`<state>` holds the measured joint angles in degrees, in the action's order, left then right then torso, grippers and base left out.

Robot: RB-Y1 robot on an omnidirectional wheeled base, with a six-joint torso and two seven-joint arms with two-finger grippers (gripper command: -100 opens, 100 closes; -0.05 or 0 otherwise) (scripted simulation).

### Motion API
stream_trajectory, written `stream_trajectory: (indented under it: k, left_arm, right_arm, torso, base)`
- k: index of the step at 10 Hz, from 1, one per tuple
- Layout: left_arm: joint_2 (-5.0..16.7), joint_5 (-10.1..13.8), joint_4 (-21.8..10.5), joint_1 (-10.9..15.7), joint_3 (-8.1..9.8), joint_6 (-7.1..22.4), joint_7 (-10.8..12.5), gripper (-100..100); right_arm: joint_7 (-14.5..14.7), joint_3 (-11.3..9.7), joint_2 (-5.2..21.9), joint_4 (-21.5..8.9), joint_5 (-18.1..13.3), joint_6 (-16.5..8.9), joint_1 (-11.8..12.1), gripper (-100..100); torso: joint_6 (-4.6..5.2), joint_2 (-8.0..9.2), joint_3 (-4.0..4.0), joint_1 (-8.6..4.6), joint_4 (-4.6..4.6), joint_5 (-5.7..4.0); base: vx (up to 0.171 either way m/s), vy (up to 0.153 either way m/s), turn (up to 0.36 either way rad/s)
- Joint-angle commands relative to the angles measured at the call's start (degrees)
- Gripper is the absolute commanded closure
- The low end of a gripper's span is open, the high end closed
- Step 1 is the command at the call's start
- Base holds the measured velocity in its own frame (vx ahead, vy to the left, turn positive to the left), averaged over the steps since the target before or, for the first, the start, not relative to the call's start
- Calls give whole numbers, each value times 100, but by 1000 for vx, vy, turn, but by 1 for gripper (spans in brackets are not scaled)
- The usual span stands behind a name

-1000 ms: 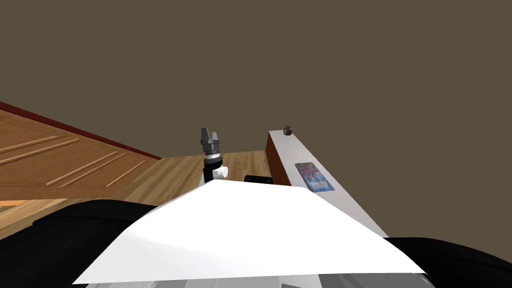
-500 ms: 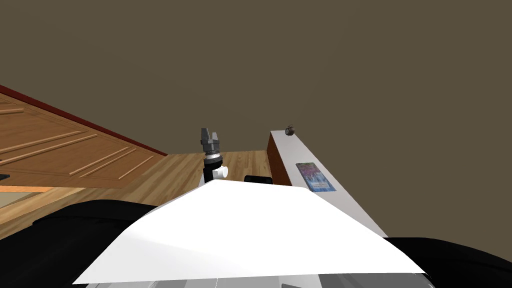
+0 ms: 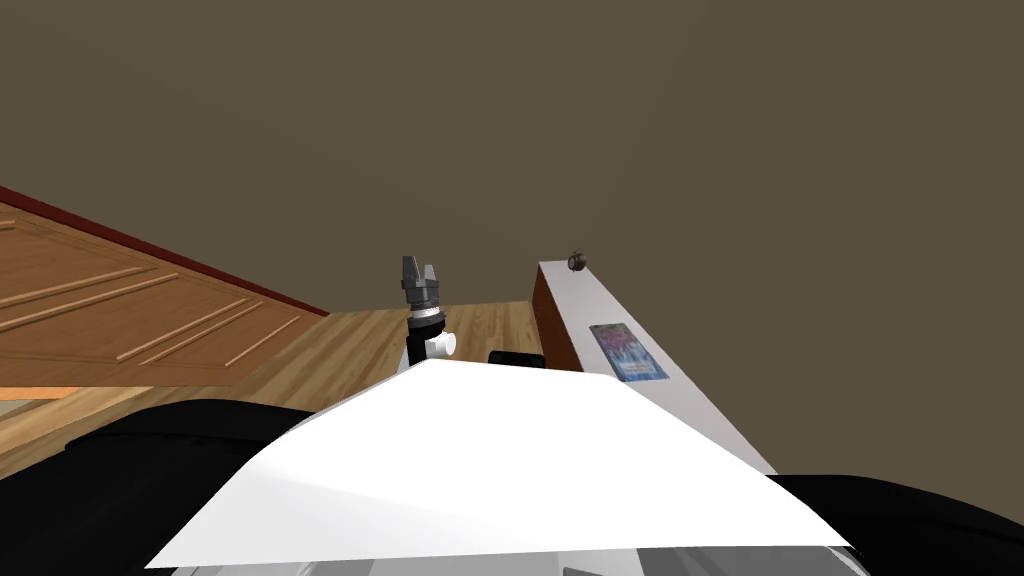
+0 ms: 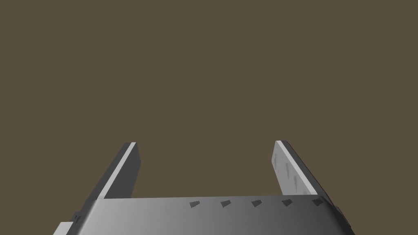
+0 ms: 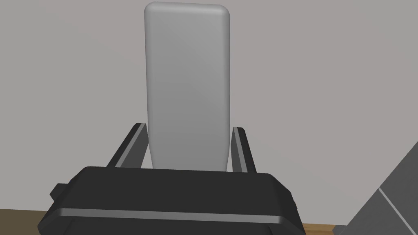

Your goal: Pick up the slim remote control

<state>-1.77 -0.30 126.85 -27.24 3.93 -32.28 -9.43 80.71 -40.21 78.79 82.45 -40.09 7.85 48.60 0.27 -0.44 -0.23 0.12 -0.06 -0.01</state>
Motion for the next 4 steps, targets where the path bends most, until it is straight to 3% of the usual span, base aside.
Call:
stream_trajectory:
  k: [1,3,4]
  left_arm:
    - [0,0,0,0,0,0,0,0]
    - [0,0,0,1,0,0,0,0]
    - [0,0,0,1,-1,0,0,0]
  right_arm:
    - [85,81,214,184,22,15,122,100]
    - [98,98,208,162,22,39,135,100]
    - [99,101,218,176,26,36,139,0]
  torso:
    - [0,0,0,0,0,0]
    - [-10,-20,-12,-1,-4,0]
    - [-13,-10,-7,-4,-2,-2]
  base:
    - [96,6,-281]
    - [56,0,-81]
    - [6,1,4]
